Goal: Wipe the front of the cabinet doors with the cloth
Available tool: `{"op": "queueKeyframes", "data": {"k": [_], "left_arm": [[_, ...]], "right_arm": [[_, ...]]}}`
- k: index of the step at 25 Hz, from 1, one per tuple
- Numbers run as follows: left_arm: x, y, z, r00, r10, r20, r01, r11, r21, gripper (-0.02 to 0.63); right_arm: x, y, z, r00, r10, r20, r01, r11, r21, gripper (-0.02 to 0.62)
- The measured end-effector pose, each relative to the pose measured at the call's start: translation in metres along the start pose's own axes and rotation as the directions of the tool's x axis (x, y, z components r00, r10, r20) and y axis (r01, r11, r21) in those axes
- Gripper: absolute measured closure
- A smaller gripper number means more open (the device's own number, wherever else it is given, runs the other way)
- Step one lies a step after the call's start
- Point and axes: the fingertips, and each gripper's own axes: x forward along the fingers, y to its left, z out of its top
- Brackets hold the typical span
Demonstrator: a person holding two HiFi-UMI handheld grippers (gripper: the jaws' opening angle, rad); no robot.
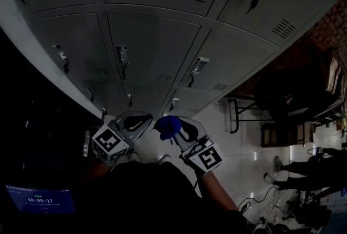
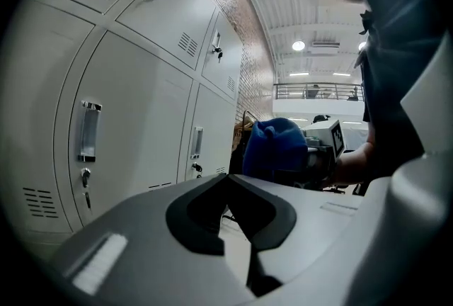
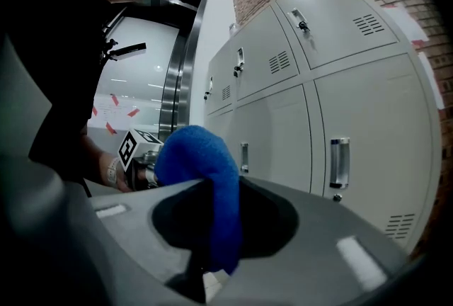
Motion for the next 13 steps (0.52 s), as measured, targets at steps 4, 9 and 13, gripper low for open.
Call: {"op": "queueKeyframes", "data": {"k": [4, 9, 13], "left_arm": [[-0.0019, -0.0028, 0.0027, 1.000, -0.004, -0.002, 0.004, 1.000, 0.010, 0.604], [-0.0033, -0.0059, 0.0075, 1.000, -0.005, 0.003, 0.005, 1.000, -0.002, 0.604], [-0.0026, -0.0080, 0.0080, 1.000, -0.006, 0.001, 0.006, 1.000, -0.002, 0.604]], "right_arm": [[-0.0006, 0.0032, 0.0057, 1.000, -0.006, 0.002, 0.006, 1.000, 0.005, 0.517], [-0.0050, 0.0023, 0.0088, 1.000, -0.003, -0.012, 0.002, 1.000, -0.016, 0.517], [-0.0094, 0.0016, 0.0082, 0.999, -0.008, -0.031, 0.007, 0.999, -0.046, 0.517]]}}
